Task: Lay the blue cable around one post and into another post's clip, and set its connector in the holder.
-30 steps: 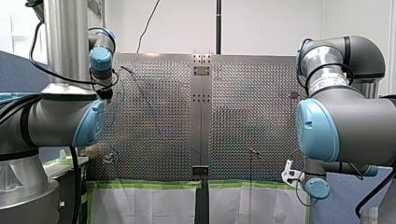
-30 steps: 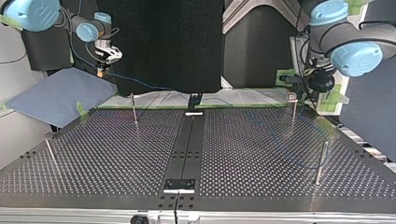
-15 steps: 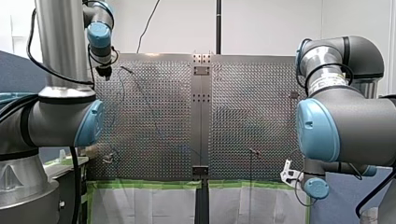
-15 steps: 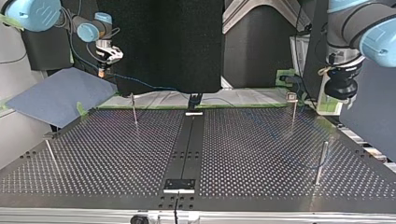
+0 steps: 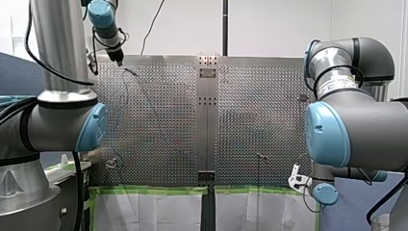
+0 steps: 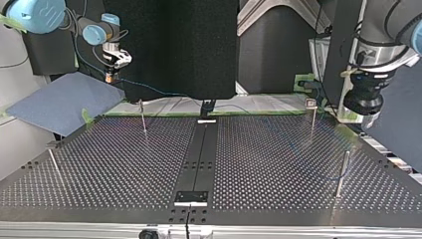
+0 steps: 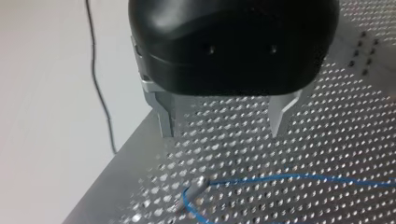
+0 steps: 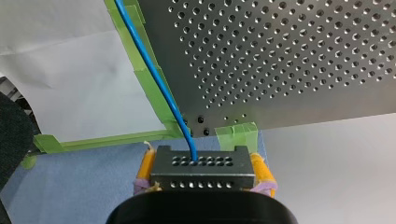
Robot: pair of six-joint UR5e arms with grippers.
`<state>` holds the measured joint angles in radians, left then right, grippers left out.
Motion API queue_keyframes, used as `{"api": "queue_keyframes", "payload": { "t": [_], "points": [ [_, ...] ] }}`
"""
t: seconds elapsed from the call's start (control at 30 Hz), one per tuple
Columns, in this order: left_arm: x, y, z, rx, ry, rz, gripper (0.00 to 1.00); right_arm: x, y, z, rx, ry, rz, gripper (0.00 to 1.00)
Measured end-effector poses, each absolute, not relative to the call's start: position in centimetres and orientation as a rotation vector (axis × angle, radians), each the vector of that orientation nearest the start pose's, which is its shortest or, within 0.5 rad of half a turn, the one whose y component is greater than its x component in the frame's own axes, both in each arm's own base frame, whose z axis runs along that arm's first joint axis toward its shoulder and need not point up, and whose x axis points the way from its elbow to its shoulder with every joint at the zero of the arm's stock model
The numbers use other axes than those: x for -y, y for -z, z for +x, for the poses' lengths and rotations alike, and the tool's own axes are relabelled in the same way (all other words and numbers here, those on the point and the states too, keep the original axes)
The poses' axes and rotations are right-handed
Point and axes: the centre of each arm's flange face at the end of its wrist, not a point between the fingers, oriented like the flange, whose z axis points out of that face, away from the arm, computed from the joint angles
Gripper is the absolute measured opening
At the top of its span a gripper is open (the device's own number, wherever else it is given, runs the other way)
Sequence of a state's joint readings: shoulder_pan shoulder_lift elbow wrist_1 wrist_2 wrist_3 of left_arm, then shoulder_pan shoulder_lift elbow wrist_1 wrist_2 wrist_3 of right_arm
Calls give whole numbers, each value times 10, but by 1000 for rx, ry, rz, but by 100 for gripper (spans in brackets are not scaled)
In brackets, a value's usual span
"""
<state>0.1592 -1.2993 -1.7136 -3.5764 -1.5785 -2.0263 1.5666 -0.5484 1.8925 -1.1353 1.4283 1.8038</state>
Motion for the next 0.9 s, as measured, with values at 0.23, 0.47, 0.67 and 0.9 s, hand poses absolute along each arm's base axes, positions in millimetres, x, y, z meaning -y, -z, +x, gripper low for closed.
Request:
{"api": "queue_keyframes", "payload": {
  "t": [0.23,0.47,0.67,0.9],
  "points": [
    [75,-504,382,-1794,221,-548,98,527,116,146,1507,-1364,1337,0],
    [67,-524,403,-1721,236,-558,98,527,116,146,1506,-1364,1339,0],
    [64,-547,408,-1659,256,-563,98,527,116,147,1504,-1364,1340,0],
    [68,-570,405,-1640,259,-541,98,527,116,147,1504,-1363,1341,0]
  ]
}}
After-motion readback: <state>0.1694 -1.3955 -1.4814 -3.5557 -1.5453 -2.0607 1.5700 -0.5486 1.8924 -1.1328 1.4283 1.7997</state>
